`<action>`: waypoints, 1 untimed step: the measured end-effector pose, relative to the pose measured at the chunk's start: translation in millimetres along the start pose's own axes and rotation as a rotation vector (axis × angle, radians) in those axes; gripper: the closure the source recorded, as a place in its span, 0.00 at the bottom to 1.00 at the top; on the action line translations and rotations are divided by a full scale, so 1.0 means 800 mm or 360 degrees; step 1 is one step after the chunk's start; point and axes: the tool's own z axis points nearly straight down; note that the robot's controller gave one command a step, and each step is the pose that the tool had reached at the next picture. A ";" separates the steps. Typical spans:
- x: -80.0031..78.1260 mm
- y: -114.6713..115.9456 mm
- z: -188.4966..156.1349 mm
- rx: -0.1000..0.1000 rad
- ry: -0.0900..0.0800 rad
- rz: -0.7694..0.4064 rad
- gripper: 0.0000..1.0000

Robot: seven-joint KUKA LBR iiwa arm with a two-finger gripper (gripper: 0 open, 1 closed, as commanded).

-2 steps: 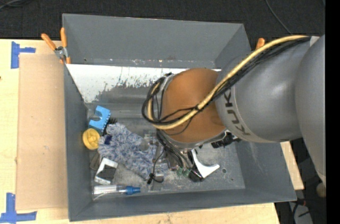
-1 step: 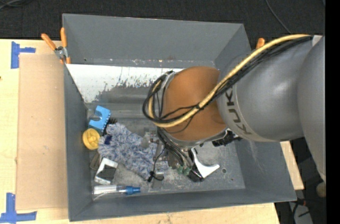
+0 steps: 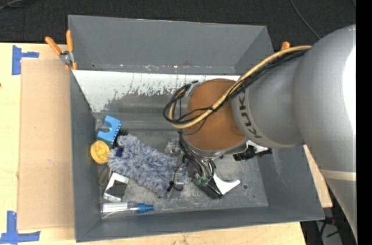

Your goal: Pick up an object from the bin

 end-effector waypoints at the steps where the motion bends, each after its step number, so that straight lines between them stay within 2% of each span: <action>1: -0.012 -0.015 0.054 -0.0001 0.0002 -0.0005 0.00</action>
Offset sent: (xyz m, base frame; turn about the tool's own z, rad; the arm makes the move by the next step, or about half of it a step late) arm -0.0133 0.0088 -0.0129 -0.1186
